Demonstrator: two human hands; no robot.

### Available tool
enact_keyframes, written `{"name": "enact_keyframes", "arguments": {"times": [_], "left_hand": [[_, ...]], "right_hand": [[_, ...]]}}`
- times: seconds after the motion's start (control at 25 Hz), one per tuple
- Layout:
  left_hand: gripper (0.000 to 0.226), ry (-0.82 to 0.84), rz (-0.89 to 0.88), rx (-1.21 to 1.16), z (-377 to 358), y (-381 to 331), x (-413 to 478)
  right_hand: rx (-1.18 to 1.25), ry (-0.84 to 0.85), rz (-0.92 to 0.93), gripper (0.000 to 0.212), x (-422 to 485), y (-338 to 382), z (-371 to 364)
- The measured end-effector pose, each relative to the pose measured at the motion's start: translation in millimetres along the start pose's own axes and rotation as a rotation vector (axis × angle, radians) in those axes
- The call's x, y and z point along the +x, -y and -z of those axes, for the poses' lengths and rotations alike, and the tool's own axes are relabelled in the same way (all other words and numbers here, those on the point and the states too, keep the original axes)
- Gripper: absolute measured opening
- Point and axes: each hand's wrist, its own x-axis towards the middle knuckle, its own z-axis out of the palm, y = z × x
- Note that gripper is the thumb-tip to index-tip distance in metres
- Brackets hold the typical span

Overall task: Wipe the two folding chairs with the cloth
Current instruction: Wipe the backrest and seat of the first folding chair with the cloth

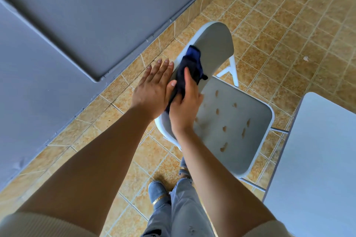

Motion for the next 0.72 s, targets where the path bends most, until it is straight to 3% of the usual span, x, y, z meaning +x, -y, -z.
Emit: {"name": "enact_keyframes", "arguments": {"times": [0.08, 0.24, 0.36, 0.56, 0.72], "left_hand": [[0.067, -0.018, -0.007, -0.015, 2, 2, -5], [0.067, -0.014, 0.002, -0.013, 0, 4, -19], [0.069, -0.008, 0.012, -0.012, -2, 4, -27], [0.072, -0.019, -0.001, -0.040, -2, 4, -30], [0.067, -0.006, 0.005, -0.060, -4, 5, -29]], "right_hand": [[-0.032, 0.050, -0.006, 0.066, -40, -17, 1], [-0.054, 0.035, -0.285, 0.064, -59, -50, 7], [-0.043, 0.037, -0.416, 0.061, -45, -33, 7], [-0.040, 0.009, -0.116, 0.066, -92, 5, -1], [-0.078, 0.084, -0.156, 0.068, -121, -22, 12]]}}
